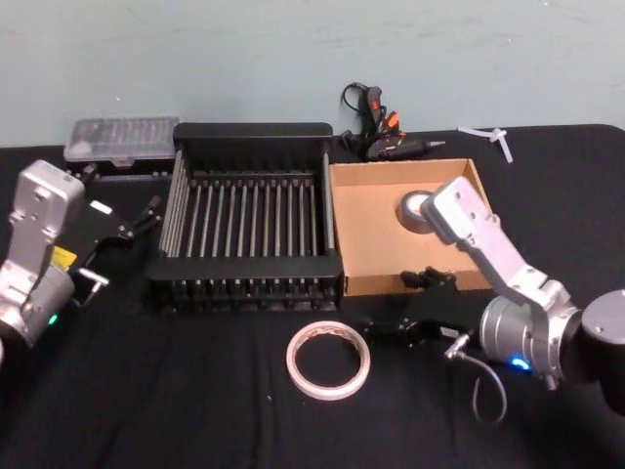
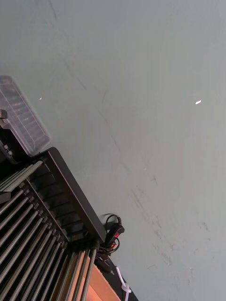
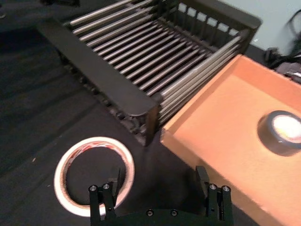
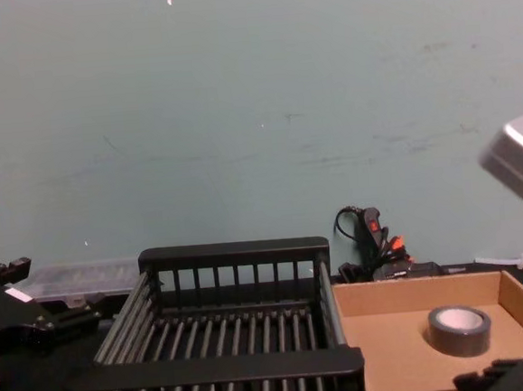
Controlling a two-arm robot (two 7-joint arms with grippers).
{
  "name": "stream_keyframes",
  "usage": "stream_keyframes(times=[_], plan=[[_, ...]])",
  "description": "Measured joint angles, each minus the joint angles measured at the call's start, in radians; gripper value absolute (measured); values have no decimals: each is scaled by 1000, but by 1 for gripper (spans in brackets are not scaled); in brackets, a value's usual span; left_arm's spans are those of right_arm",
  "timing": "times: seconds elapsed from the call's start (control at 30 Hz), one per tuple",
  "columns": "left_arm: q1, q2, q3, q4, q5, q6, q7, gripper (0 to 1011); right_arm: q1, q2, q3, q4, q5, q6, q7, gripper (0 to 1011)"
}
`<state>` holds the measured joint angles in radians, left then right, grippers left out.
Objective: Pick up the white tape and place it into the black box , Pick up the silver tape and place it into the brown box.
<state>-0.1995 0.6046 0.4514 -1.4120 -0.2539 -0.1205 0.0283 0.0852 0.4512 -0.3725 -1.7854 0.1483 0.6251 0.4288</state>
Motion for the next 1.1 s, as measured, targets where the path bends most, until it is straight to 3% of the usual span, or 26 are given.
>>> stream_keyframes(times=[0.53,1.1], plan=[[0,0,0,0,0,0,0,1001,45,-19,-88,46,-25,56,16,1002],[0,0,0,0,0,0,0,1001,73,-51,-112,86,-63,79,26,1002]])
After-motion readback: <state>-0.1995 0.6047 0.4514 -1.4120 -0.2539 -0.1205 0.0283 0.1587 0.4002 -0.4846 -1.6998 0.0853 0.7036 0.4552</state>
